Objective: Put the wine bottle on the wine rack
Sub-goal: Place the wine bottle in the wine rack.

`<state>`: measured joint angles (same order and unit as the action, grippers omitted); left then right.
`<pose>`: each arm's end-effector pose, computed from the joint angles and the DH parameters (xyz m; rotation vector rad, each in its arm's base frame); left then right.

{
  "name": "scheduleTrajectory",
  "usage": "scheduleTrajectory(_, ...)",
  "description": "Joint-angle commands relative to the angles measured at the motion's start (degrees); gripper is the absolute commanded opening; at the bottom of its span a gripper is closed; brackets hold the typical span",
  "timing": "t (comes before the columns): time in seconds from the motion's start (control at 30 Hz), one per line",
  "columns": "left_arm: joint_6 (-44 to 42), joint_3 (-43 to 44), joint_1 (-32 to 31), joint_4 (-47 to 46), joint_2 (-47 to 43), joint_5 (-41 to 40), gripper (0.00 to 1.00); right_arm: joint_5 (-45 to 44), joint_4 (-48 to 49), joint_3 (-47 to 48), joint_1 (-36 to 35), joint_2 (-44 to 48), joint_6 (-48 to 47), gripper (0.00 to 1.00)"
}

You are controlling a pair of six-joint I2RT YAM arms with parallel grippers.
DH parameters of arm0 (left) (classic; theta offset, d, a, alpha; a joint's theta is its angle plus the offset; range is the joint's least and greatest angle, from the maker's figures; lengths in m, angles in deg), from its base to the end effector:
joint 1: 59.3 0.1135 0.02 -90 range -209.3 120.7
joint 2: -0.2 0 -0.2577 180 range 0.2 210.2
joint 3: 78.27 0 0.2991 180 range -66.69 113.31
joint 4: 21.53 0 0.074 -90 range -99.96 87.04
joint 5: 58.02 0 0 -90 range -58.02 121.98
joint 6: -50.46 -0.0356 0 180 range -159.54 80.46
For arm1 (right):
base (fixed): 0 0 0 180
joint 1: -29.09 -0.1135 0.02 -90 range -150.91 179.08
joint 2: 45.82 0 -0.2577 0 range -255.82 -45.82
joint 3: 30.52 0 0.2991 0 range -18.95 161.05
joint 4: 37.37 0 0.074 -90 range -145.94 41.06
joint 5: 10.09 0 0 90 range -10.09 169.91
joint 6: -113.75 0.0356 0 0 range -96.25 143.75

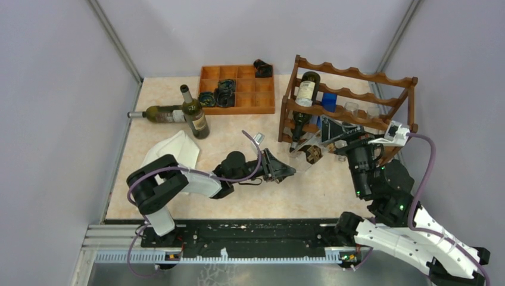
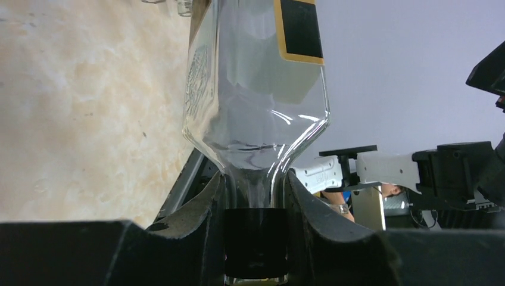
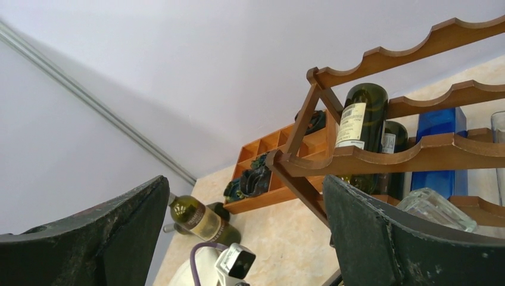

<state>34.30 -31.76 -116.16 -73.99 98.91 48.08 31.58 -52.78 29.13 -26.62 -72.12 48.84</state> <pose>0.1834 -0.2989 0.1324 -0.0139 1.9692 -1.8951 0.0962 0.0939 0.4222 0.3929 1.3384 0.6522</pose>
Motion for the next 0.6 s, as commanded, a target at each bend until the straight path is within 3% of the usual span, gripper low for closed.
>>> scheduleTrajectory(0.0,-1.4,6.1,-1.1,-11.3,-0.3,-4.0,0.0,-0.1,2.9,2.6,0.2,0.2,-2.6,0.97)
scheduleTrajectory(0.57,-0.1,8.0,-1.8,-7.6,-0.2,-12.2,0.0,-0.4,2.4,1.6,0.2,3.6,-3.1,0.96)
